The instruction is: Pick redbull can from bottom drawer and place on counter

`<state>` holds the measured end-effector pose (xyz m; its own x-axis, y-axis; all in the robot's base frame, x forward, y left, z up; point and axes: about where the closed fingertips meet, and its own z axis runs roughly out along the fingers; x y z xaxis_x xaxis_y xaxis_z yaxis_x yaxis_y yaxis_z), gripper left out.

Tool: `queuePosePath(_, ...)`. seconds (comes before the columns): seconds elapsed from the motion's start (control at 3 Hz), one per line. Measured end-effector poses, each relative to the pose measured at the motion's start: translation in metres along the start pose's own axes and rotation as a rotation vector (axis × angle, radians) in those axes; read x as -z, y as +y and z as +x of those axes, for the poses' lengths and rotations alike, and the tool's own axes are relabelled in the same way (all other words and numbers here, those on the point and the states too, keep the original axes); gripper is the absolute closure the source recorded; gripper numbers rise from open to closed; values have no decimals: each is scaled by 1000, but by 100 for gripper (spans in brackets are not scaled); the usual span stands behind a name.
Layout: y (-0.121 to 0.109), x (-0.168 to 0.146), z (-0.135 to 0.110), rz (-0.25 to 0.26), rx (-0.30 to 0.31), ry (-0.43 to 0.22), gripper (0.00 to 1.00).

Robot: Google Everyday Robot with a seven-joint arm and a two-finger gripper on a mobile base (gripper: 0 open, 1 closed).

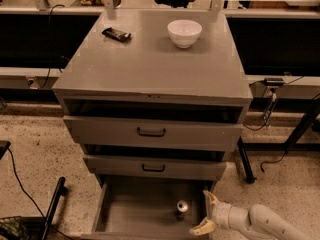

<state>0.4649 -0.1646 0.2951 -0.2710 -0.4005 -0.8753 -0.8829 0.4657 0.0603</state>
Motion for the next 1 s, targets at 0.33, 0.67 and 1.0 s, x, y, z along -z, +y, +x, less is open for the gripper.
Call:
queuePosePath(0.33,-13,-32,22,-16,-23,-28,0)
queuePosePath(0.67,-20,-51,30,-15,-35,-37,0)
queuePosePath(1.0,-30,-71,40,-4,-53,-42,0)
